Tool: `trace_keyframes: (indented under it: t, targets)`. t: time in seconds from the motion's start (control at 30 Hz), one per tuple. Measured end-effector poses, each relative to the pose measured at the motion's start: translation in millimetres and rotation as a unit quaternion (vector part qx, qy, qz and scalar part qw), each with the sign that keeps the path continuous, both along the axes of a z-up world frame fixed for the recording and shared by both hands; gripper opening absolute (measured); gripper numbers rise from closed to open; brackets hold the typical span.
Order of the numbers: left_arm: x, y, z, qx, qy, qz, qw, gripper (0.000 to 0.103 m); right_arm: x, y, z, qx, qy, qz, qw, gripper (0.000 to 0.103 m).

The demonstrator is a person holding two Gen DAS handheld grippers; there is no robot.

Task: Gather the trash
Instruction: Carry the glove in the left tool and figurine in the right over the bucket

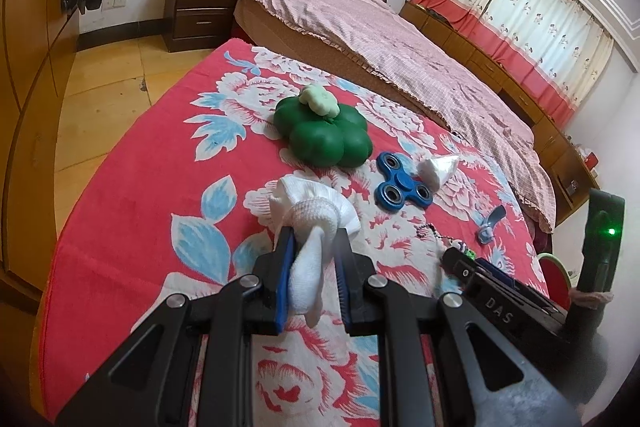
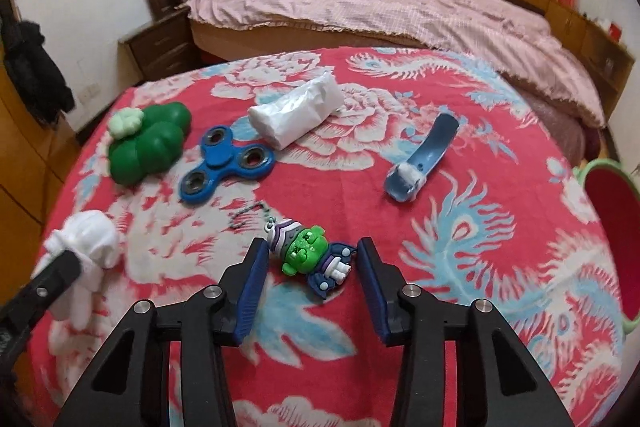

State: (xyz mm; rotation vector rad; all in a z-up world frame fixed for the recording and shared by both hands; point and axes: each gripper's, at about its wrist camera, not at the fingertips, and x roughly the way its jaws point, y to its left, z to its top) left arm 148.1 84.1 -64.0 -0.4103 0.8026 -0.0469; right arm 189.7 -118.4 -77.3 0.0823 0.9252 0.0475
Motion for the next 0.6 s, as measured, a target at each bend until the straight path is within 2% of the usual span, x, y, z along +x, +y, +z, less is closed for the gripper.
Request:
trace_keyframes:
  t: [0.37, 0.6]
  targets:
    - [-14, -11, 17, 0.002, -0.014, -0.013, 0.9998, 0.019, -35, -20, 21, 0.038, -0.022, -0.001, 0.999, 0.046]
    - [-22, -23, 28, 0.0, -0.022, -0.031, 0.9993, 0.019, -61, -47, 39, 0.06, -0.04, -0.018, 0.997, 0.046]
